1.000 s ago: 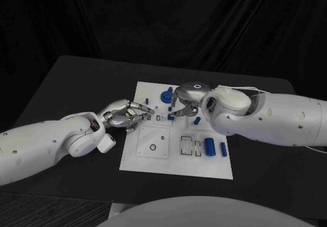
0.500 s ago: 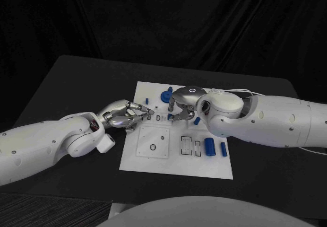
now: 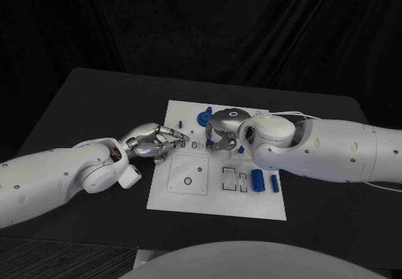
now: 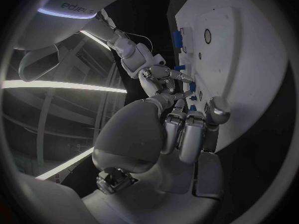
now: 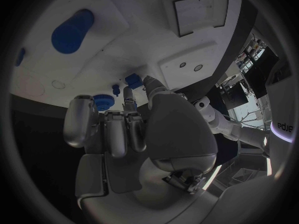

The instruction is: Assemble the parts on the task board

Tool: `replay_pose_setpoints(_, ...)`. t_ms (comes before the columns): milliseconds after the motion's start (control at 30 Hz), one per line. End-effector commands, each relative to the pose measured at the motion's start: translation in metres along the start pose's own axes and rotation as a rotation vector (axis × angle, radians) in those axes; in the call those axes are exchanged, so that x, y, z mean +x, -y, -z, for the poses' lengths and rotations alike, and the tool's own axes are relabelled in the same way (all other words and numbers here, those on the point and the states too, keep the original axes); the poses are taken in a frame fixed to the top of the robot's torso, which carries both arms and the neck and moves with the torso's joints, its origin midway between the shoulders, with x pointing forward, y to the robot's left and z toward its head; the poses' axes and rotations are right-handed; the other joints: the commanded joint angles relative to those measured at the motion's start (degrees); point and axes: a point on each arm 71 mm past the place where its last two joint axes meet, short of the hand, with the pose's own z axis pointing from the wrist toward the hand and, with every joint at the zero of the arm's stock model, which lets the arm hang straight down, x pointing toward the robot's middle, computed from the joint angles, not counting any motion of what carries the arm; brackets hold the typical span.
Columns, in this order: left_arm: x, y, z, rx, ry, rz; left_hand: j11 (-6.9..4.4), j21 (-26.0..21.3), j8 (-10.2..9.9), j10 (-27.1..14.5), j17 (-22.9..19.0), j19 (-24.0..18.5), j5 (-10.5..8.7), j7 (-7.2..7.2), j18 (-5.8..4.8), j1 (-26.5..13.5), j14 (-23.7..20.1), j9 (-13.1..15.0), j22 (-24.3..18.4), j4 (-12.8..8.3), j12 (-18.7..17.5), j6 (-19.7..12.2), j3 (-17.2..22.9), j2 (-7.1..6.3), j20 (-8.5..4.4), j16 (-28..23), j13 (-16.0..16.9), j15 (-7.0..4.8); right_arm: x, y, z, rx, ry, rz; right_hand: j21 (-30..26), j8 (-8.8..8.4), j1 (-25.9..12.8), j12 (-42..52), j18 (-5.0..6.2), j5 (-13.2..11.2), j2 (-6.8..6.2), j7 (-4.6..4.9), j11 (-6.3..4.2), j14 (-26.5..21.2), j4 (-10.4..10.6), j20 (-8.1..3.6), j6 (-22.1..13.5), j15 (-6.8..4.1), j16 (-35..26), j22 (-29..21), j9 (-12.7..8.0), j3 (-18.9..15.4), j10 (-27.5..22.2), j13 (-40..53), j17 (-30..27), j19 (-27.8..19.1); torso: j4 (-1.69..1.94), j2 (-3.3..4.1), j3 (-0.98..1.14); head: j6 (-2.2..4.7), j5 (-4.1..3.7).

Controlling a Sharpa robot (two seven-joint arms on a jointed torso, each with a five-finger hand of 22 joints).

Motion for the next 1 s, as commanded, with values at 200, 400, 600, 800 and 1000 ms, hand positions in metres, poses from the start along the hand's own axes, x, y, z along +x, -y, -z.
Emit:
replay_pose_setpoints(200, 0.002, 0.000, 0.000, 0.004, -0.018, 0.009, -0.18, 0.08, 0.08, 0.99, 15.79, -1.05, -0.59, 1.18, 0.20, -1.51, 5.75, 1.03, -0.30, -0.62, 0.57, 0.76, 2.73, -0.34, -0.24, -0.51, 10.54, -0.17, 0.006, 0.000, -0.002, 0.005, -0.017, 0.011, 0.39, -0.61, 0.39, 0.95, -0.40, 9.12, 0.10, -0.14, 0.33, 6.01, -2.26, 0.06, 2.66, -0.34, 1.42, 10.52, -0.14, 2.45, 5.66, 15.53, 15.37, -0.26, 0.03, 0.01, 0.00, 0.00, -0.05)
replay_pose_setpoints(400, 0.003, 0.000, -0.001, 0.002, -0.023, 0.010, -0.15, 0.04, 0.09, 0.87, 15.79, -1.18, -0.59, 1.20, 0.22, -1.51, 5.75, 1.03, -0.37, -0.64, 0.55, 0.78, 2.78, -0.33, -0.24, -0.51, 10.45, -0.15, 0.006, -0.001, -0.003, -0.016, 0.013, -0.003, 0.26, 0.16, 1.50, 0.95, -0.35, 12.68, 0.44, -0.69, -0.18, 6.01, -3.91, -0.29, 4.24, -0.76, 1.42, 10.47, 0.82, 4.39, 5.66, 15.53, 15.37, -0.41, -0.04, 0.02, 0.01, 0.00, 0.02)
replay_pose_setpoints(600, 0.003, 0.000, -0.001, -0.001, -0.029, 0.012, -0.12, -0.02, 0.11, 0.76, 15.79, -1.36, -0.59, 1.22, 0.24, -1.51, 5.75, 1.03, -0.47, -0.66, 0.53, 0.87, 2.85, -0.29, -0.23, -0.51, 10.37, -0.13, 0.002, -0.001, -0.001, -0.050, 0.079, -0.034, 0.18, 0.80, 2.37, 0.95, -0.33, 14.21, 0.83, -1.08, -0.54, 6.01, -5.13, -0.56, 5.42, -1.07, 1.42, 10.44, 1.53, 5.78, 5.66, 15.53, 15.37, -0.49, -0.03, 0.00, 0.03, 0.00, 0.06)
replay_pose_setpoints(800, 0.003, -0.001, -0.002, -0.004, -0.034, 0.013, -0.12, -0.02, 0.11, 0.76, 15.79, -1.36, -0.59, 1.22, 0.24, -1.51, 5.75, 1.03, -0.47, -0.66, 0.53, 0.87, 2.85, -0.29, -0.23, -0.51, 10.37, -0.13, -0.006, 0.000, 0.004, -0.100, 0.205, -0.130, 0.94, 0.96, 2.31, 0.95, -0.49, 14.72, 0.80, -1.19, -0.64, 6.01, -5.37, -0.66, 5.72, -1.16, 1.42, 10.65, 1.78, 6.08, 5.66, 15.53, 15.37, -0.21, -0.04, 0.02, 0.04, 0.00, 0.31)
replay_pose_setpoints(1000, 0.003, -0.002, -0.002, -0.013, -0.038, 0.015, -0.08, -0.06, 0.08, 0.59, 15.79, -1.46, -0.59, 1.25, 0.25, -1.52, 5.75, 1.01, -0.51, -0.67, 0.50, 0.74, 2.91, -0.26, -0.22, -0.51, 10.23, -0.11, -0.015, 0.001, 0.013, -0.155, 0.333, -0.234, 1.58, 1.05, 2.09, 0.95, -0.62, 16.17, 0.62, -1.26, -0.74, 6.01, -5.72, -0.79, 5.90, -1.26, 1.42, 10.82, 2.15, 6.63, 5.66, 15.53, 15.37, 0.01, -0.04, 0.02, 0.02, 0.00, 0.45)
